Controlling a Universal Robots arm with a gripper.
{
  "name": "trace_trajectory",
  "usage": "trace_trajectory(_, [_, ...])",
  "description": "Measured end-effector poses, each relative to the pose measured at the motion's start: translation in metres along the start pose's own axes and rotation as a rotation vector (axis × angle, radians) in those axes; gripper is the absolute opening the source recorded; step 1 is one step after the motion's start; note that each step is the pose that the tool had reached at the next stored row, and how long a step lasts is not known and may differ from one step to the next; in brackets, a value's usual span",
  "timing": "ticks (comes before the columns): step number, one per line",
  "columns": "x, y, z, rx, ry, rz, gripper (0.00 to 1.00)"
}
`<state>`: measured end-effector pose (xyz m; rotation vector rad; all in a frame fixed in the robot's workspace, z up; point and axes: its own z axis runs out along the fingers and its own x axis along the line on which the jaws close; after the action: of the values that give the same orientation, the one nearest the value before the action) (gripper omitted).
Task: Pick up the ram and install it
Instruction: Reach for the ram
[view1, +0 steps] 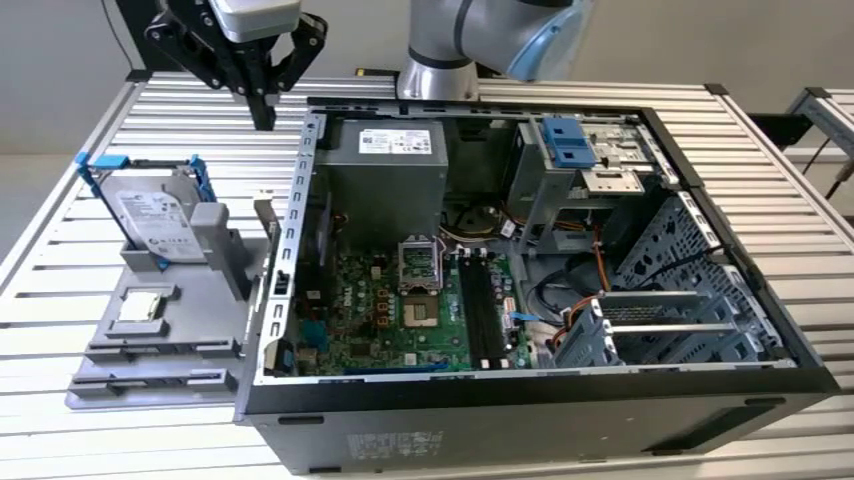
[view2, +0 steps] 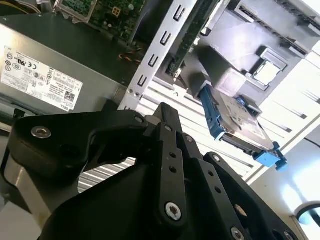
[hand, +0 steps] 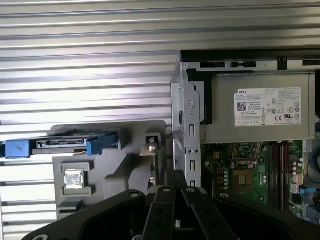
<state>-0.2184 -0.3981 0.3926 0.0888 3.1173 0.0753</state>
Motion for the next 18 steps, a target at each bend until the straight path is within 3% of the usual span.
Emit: trace_trajectory(18, [0.0442,-0.0024,-0.0010,0.0001,0.0013,0.000,0.00])
